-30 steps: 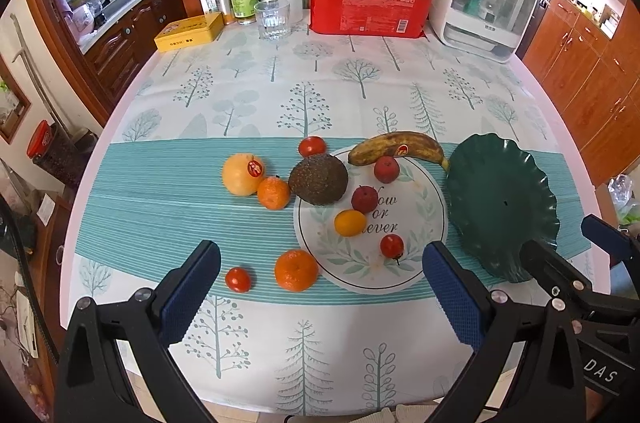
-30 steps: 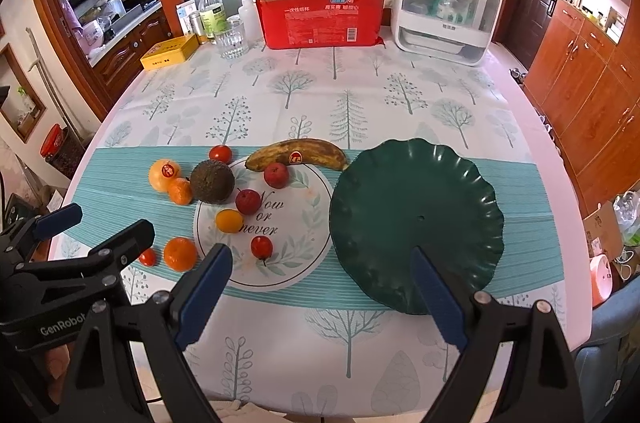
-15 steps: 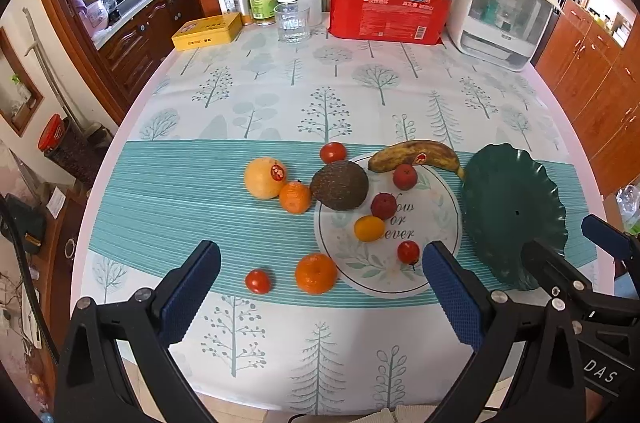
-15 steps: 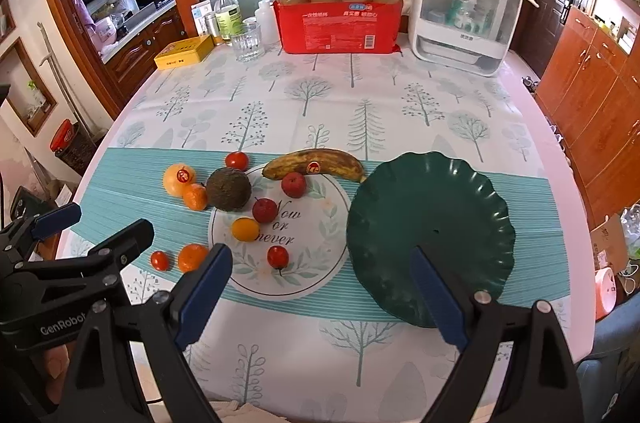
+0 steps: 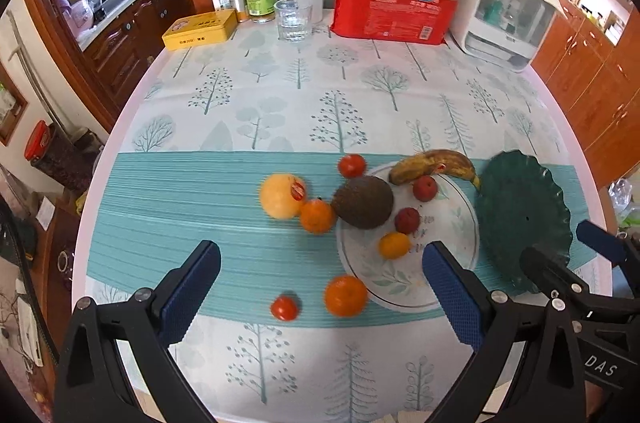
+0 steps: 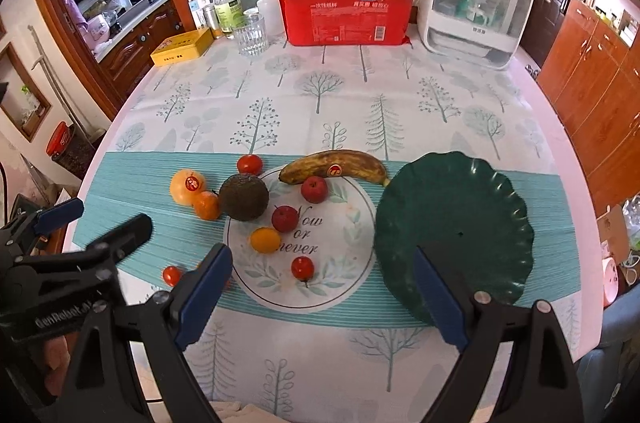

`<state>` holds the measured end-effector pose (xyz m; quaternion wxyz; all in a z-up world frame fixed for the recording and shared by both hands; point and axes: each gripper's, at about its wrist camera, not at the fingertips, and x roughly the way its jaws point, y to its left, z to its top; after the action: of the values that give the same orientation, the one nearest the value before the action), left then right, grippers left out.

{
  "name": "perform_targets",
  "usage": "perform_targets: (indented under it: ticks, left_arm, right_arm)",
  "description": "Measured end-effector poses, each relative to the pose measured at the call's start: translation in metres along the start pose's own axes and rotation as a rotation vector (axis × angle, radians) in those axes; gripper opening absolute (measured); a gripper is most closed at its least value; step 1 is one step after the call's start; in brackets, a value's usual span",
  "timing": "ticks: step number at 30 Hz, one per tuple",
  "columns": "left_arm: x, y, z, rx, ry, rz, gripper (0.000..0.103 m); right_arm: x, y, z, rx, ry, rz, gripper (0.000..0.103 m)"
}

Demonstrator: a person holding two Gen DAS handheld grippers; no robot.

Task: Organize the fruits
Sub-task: 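Grasp the yellow grapefruit with the left tool while the right tool approaches the small orange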

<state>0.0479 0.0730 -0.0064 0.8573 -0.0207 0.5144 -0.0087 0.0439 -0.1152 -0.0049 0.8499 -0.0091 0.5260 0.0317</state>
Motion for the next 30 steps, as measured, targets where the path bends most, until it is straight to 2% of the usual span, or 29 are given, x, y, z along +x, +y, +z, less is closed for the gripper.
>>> perform_targets:
  ticks: [4, 8, 15, 24, 30]
  left_arm:
    - [0.019, 0.025, 0.005, -0.003, 0.011, -0.021, 0.101]
    - [0.043, 0.041, 0.006, 0.061, 0.029, -0.013, 0.101]
    - [0.092, 0.069, 0.005, 0.094, 0.094, -0.047, 0.101]
    - [0.155, 0.086, 0.024, 0.079, 0.156, -0.119, 0.1]
    - [0.178, 0.084, 0.035, 0.076, 0.18, -0.178, 0.092]
  right_arm:
    - [0.016, 0.009, 0.001, 0.007, 0.029, 0.009, 0.09]
    - [0.039, 0.014, -0.001, 0.034, 0.079, 0.043, 0.084]
    - [0.082, 0.019, -0.015, 0.115, 0.16, 0.111, 0.07]
    - [0.112, 0.024, -0.026, 0.128, 0.157, 0.133, 0.059]
    - [0.134, 0.038, -0.022, 0.099, 0.148, 0.142, 0.046]
